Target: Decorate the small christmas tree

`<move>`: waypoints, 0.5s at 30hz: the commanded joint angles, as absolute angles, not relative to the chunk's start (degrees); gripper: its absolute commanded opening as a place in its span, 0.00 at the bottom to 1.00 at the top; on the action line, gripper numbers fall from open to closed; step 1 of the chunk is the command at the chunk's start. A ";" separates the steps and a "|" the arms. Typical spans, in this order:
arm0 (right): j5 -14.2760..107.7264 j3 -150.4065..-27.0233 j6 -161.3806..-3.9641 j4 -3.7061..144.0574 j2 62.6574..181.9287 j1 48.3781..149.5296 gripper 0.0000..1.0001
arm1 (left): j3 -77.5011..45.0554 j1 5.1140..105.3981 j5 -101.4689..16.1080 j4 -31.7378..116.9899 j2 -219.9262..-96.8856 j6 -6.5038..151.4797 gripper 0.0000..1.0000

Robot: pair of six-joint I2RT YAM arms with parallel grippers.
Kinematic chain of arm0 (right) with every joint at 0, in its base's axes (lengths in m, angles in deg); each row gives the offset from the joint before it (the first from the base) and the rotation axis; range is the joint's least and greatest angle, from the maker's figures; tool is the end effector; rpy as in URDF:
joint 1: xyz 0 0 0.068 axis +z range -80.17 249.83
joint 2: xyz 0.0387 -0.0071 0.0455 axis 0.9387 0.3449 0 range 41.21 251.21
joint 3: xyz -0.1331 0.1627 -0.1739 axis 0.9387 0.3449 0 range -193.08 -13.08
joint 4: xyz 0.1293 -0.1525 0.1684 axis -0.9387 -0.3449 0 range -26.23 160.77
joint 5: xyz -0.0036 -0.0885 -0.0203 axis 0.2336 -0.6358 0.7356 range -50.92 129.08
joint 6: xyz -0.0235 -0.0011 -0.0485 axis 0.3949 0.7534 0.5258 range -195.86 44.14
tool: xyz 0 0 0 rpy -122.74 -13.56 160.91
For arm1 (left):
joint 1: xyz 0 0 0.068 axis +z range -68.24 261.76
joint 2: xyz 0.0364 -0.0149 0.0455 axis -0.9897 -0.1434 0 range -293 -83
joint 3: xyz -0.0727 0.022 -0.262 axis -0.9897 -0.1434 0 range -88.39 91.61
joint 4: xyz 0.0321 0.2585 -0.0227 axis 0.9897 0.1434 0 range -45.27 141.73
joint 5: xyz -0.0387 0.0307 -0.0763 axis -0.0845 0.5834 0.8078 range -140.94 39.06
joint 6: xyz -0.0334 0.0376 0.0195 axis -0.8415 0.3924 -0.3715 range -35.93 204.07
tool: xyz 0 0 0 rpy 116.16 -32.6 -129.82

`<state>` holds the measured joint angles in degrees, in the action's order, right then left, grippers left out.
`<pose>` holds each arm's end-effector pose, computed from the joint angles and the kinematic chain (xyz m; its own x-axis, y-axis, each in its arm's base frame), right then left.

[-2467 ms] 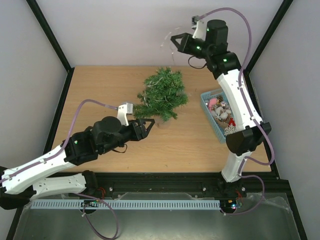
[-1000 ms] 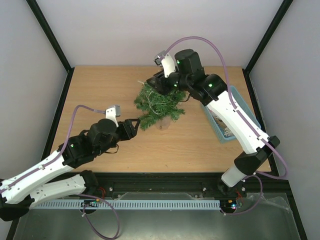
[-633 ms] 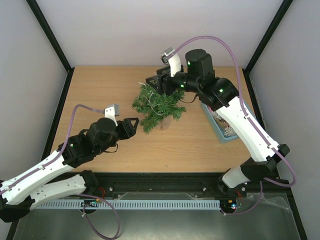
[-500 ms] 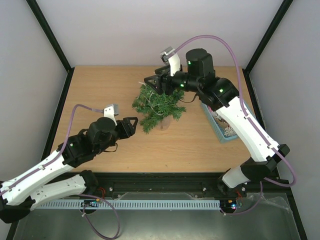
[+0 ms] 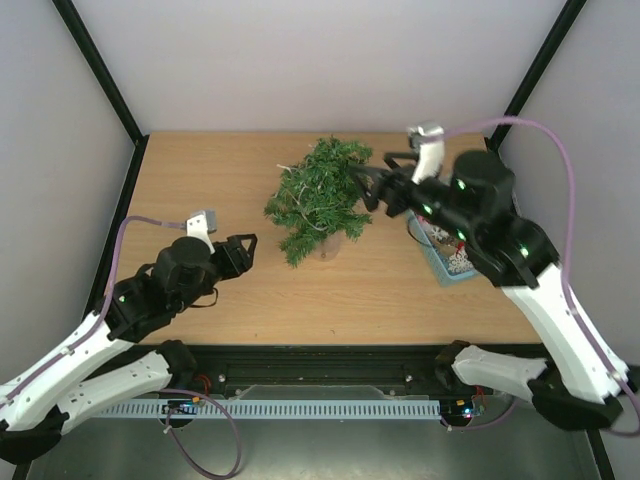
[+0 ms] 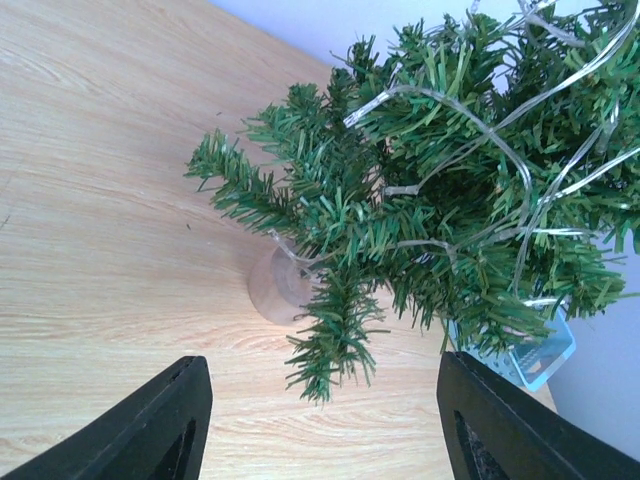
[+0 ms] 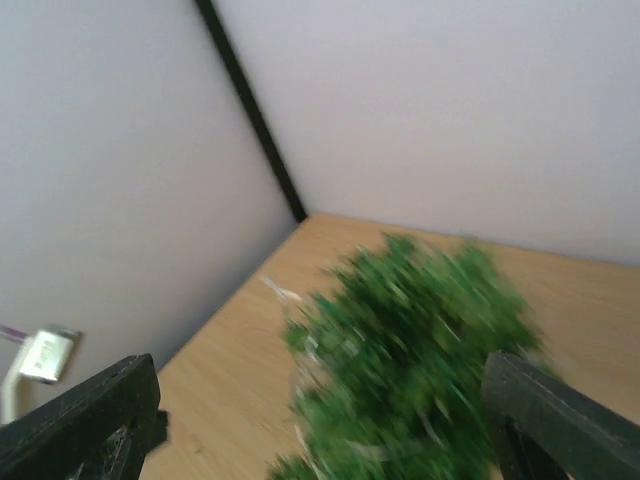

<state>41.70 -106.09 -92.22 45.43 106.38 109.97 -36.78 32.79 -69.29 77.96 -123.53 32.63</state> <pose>0.1574 0.1348 0.5254 -0.1593 0.2338 -0.9592 -0.6607 0.6966 0.2795 0.1057 -0.1043 0.3504 -0.5645 -0.4819 -0.6702 0.1335 0.7479 -0.6503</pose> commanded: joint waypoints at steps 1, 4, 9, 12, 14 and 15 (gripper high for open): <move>24.95 -93.35 -99.27 40.54 97.21 110.07 0.91 | -40.05 33.32 -66.63 79.57 -121.48 32.89 0.65; 18.03 -84.40 -102.93 38.76 92.58 109.96 0.94 | -43.82 33.51 -64.31 77.45 -120.76 32.51 0.67; 15.10 -71.54 -109.39 39.39 88.23 107.85 0.95 | -49.25 34.95 -60.59 74.10 -120.03 32.87 0.73; 19.03 -66.67 -109.79 42.26 88.64 100.44 0.97 | -51.43 36.54 -57.83 72.64 -120.31 34.05 0.86; 27.23 -65.02 -109.00 44.13 90.70 91.75 0.97 | -52.26 37.97 -55.02 71.50 -121.15 35.34 0.99; 29.72 -64.73 -108.69 44.83 91.97 87.95 0.97 | -52.70 38.65 -54.10 71.26 -121.63 35.71 0.99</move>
